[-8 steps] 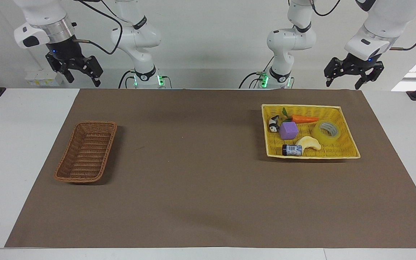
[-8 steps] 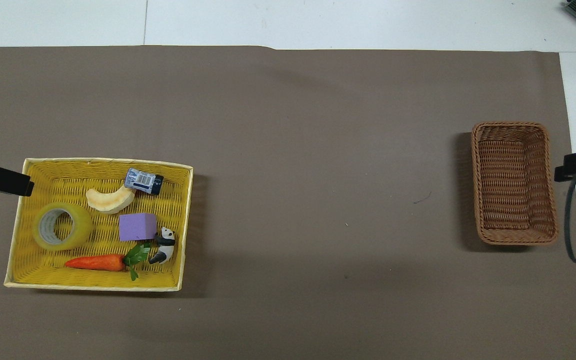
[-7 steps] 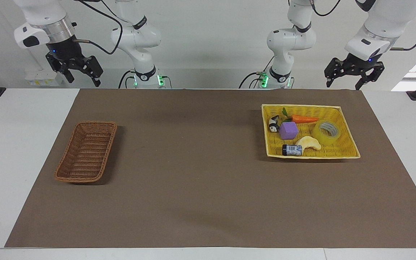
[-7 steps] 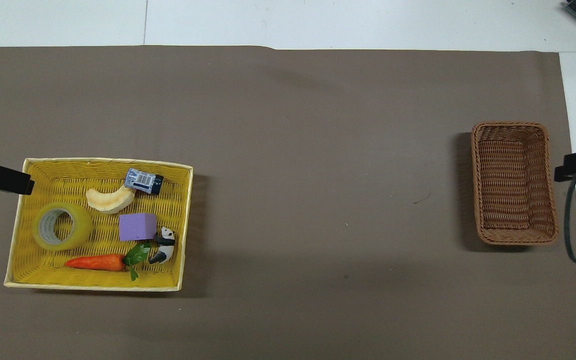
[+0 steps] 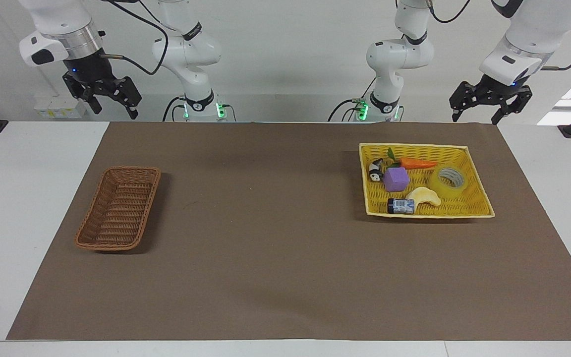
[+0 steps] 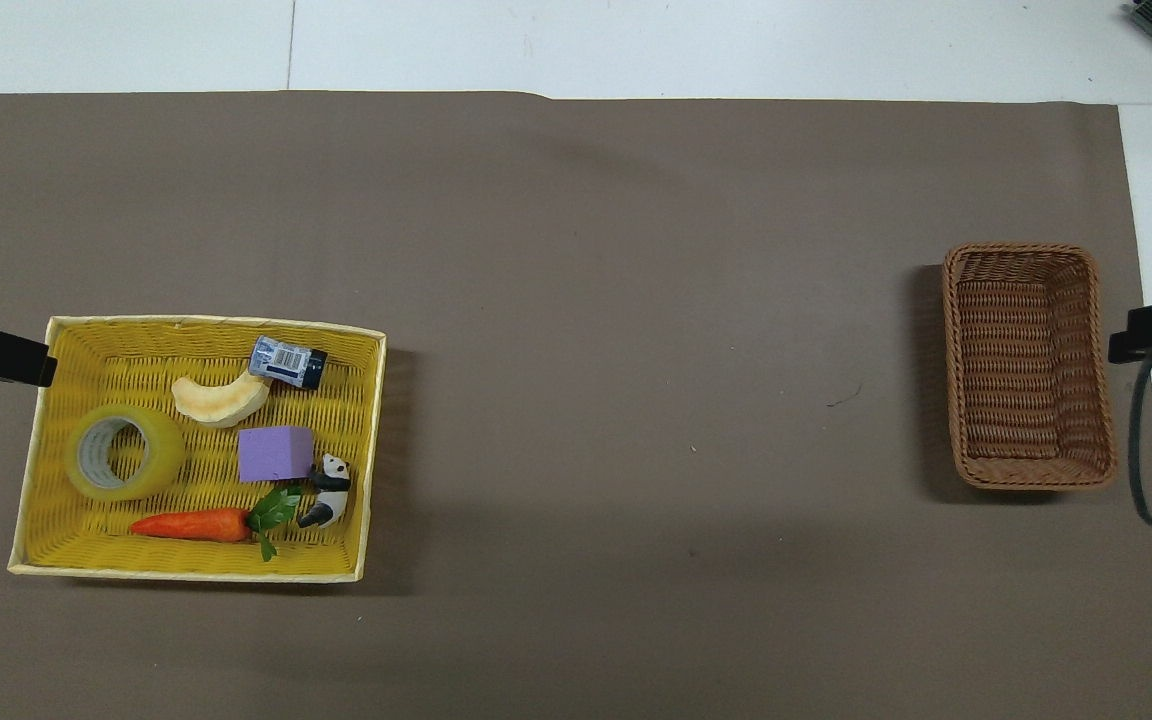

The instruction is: Move tape to another basket

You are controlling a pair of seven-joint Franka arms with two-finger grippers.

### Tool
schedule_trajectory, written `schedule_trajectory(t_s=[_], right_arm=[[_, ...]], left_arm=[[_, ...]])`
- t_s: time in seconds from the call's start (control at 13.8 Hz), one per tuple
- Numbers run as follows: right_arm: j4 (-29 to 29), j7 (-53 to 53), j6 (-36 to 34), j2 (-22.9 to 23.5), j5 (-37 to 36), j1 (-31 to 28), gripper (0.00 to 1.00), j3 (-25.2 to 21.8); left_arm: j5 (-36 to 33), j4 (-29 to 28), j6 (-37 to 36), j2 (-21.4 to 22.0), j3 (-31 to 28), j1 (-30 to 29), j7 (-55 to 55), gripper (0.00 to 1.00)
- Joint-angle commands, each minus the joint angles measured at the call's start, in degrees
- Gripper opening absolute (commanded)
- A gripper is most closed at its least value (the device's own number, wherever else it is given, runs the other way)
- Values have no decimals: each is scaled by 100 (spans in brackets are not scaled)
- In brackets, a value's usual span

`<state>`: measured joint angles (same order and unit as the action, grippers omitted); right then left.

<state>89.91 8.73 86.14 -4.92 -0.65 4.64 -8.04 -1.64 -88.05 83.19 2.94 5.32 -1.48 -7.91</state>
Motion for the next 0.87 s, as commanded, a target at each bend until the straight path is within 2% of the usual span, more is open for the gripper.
schedule_trajectory(t_s=[0.0, 0.36, 0.65, 0.8], right_arm=[[53, -91, -54, -71, 144, -68, 100, 22], [53, -91, -54, -71, 144, -68, 100, 22], [53, -91, -54, -71, 144, -68, 100, 22], [53, -91, -54, -71, 144, -68, 100, 22]], left_arm=[[-20, -46, 84, 66, 66, -54, 53, 100], [200, -168, 163, 136, 31, -133, -17, 100], [200, -537, 557, 216, 31, -352, -88, 100], [191, -914, 820, 303, 13, -406, -332, 100]])
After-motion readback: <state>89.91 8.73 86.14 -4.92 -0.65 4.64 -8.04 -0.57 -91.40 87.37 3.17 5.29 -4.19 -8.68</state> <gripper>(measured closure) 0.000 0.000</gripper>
